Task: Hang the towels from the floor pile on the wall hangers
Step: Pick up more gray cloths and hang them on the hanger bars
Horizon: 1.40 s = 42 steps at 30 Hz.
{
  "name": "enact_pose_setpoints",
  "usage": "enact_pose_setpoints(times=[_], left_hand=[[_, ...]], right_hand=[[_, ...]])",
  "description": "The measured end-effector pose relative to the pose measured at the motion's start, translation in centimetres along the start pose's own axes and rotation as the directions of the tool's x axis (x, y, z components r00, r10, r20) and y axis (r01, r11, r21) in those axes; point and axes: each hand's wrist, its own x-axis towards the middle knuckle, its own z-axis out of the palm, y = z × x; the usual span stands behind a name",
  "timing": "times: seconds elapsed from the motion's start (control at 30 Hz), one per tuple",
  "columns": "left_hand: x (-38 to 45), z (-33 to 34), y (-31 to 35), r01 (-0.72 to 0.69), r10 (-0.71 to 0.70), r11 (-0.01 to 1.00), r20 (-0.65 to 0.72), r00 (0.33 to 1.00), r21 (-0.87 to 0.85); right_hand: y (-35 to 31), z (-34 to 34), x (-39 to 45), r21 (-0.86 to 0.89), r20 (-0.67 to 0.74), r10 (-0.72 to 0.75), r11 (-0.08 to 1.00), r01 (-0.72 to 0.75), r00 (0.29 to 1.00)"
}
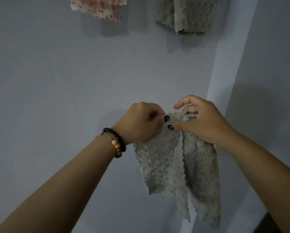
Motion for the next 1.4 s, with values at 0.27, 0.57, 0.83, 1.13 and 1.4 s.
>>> enact_pose_setpoints(times=[0.27,0.57,0.83,1.13,1.4], left_hand=[[2.7,0.5,1.1,-0.205,0.203,0.979,-0.103,0.974,-0.009],[5.9,-2.6,0.8,-0.210,0.229,0.972,-0.226,0.947,0.105],[5.6,-4.6,-0.1,-0.359,0.431,0.869,-0.165,0.887,0.340],[6.1,-7.1,1.7,-0.488,0.572,0.771,-0.108,0.813,0.409],[8.3,-13.6,3.8,-0.525,0.629,0.718,-0.103,0.771,0.457]], right_hand=[[3.1,0.0,-2.3,0.208,0.120,0.139,0.965,-0.161,0.983],[9.3,4.4,-6.2,0.209,0.264,0.241,0.931,-0.299,0.934],[9.6,1.0,-4.9,-0.127,0.332,0.276,0.960,-0.248,0.902],[-3.2,-5.4,2.3,0.093,0.188,0.096,0.989,-0.115,0.977],[-9.9,-6.3,5.2,0.135,0.026,0.004,0.991,-0.007,1.000]])
